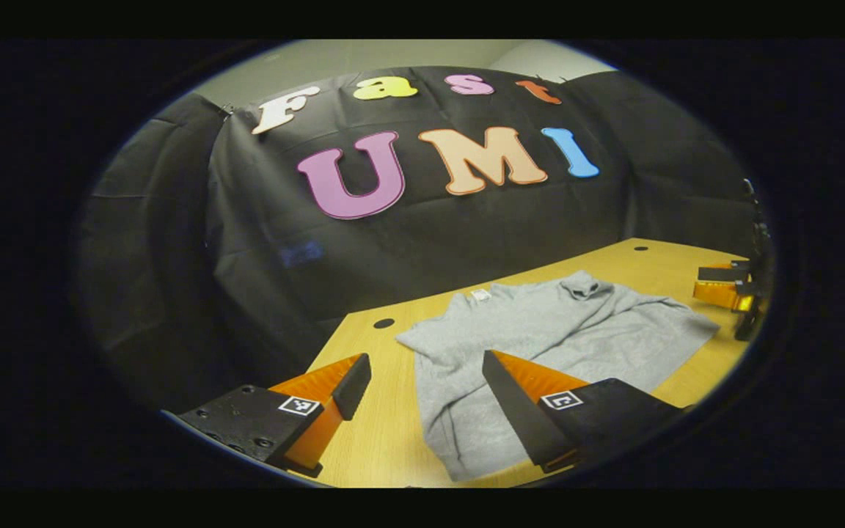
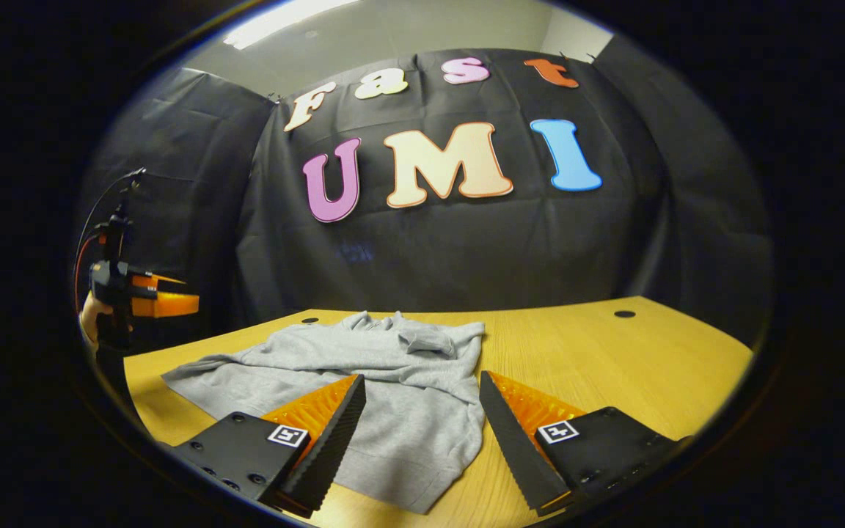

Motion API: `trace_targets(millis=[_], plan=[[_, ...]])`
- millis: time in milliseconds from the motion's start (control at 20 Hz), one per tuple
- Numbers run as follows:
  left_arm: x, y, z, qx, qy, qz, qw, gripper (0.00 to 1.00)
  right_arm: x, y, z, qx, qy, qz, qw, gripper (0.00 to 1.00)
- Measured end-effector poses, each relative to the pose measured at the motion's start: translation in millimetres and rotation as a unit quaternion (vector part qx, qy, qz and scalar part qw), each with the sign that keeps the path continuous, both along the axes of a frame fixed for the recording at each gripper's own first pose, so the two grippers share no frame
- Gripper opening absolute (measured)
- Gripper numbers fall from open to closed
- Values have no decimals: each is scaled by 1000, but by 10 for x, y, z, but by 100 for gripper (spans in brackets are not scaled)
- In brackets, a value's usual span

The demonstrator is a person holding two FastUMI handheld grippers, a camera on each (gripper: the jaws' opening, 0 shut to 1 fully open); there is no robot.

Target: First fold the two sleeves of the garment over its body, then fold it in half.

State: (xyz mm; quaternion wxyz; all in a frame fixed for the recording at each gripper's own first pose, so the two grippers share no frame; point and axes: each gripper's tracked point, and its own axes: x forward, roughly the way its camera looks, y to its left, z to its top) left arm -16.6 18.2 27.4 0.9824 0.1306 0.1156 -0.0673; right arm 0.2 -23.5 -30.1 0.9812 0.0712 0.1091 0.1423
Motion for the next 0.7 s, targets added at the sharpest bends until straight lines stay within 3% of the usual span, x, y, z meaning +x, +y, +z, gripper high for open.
trace_targets(millis=[250, 500, 700], plan=[[-326, -158, -472, 6, 82, -43, 996, 94, -218, -18, -89, -88, 50, 25, 995, 97], [-532, -195, -907, 15, 164, -63, 984, 94, -376, 125, -286, -72, 133, 52, 987, 98], [-558, -54, -1129, 28, 200, -43, 978, 94, -427, 52, -598, -103, 187, 49, 976, 98]])
